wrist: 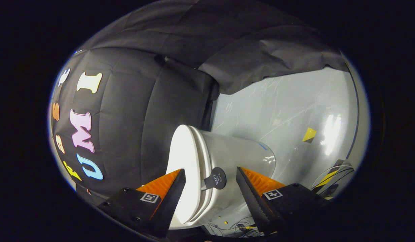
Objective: Open the toilet lid.
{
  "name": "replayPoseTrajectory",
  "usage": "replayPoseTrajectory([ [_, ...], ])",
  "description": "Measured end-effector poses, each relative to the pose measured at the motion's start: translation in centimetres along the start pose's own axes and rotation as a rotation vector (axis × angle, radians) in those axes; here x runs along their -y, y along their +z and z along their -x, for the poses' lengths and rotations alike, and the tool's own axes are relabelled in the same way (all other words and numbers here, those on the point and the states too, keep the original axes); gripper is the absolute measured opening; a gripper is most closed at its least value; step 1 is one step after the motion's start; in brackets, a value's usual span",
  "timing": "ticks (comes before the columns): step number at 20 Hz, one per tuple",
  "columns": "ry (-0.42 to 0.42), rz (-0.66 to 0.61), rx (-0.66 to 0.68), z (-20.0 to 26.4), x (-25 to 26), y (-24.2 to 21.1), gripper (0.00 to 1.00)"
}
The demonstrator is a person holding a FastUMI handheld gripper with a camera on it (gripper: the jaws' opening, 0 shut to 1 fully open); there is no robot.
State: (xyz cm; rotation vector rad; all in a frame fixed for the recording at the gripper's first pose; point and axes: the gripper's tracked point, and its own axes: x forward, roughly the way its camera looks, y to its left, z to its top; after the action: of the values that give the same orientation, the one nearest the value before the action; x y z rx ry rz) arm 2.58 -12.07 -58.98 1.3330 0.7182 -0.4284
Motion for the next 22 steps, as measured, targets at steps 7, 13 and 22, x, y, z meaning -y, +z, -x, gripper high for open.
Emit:
replayPoseTrajectory([
  [7, 0.055, -0.106, -0.032, -2.1, 0.4, -1.5, 0.55],
  [13, 0.082, -0.12, -0.036, -2.5, 0.3, -1.8, 0.33],
  [22, 0.101, -0.139, -0.034, -2.8, 0.5, -2.1, 0.06],
])
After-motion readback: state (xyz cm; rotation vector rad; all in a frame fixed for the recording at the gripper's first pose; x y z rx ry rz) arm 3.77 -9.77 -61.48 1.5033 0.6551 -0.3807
